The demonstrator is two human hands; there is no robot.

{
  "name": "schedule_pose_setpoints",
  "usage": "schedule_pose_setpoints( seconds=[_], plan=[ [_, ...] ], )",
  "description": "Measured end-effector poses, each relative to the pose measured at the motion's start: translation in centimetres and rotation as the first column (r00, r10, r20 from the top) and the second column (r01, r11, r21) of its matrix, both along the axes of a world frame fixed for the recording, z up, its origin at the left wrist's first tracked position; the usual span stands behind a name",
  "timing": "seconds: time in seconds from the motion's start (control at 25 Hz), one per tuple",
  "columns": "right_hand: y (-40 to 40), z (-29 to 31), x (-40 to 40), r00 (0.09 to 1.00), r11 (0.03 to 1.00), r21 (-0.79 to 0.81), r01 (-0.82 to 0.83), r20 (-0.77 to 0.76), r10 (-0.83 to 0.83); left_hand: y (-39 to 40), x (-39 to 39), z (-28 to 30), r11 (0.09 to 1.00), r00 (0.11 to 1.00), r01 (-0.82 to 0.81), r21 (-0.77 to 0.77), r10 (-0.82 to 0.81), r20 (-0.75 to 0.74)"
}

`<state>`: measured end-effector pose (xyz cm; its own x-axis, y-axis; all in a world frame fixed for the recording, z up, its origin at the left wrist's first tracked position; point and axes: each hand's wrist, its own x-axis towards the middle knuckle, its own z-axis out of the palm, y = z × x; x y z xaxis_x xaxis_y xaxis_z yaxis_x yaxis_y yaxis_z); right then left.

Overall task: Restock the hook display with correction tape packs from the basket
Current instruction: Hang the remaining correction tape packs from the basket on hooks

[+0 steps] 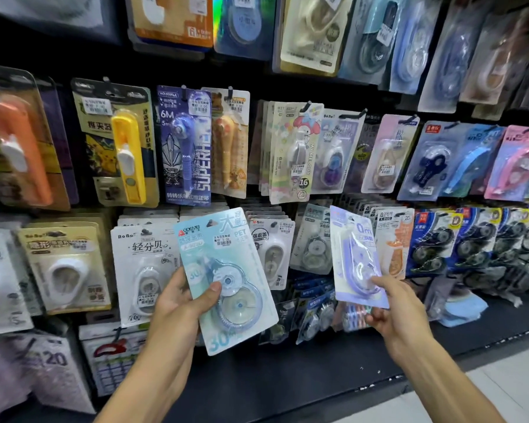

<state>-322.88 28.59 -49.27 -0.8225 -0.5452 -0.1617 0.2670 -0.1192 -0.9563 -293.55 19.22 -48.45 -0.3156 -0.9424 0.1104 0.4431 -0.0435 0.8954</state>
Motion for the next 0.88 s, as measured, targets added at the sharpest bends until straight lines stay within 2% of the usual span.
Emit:
schedule_pose_setpoints(
  seconds=[0.16,0.28,0.44,0.68,0.88],
  plan=[
    [0.1,0.2,0.3,0.983,0.991,-0.029,0.13,-0.128,-0.133,-0.1,0.1,0.2,1.0,1.0,-0.003,-0.005,0.003,0.004],
    [0.3,0.3,0.5,0.982,0.985,-0.041,0.166,-0.082,-0.169,-0.1,0.3,0.3,1.0,1.0,-0.014,0.001,0.014,0.009],
    [0.0,0.2,1.2,0.98,0.985,-0.053,0.163,-0.11,-0.168,-0.2,0.4,0.5,1.0,1.0,-0.027,0.002,0.027,0.009],
    [-0.5,0.9,1.3,0.978,0.972,-0.122,0.203,-0.018,-0.206,-0.4,0.2,0.6,1.0,0.999,-0.031,0.005,0.031,0.041],
    [-0.3,0.8,0.7,0.955,0.952,-0.14,0.272,-0.082,-0.285,-0.7,0.2,0.7,1.0,0.999,-0.026,-0.003,0.026,0.03]
  ],
)
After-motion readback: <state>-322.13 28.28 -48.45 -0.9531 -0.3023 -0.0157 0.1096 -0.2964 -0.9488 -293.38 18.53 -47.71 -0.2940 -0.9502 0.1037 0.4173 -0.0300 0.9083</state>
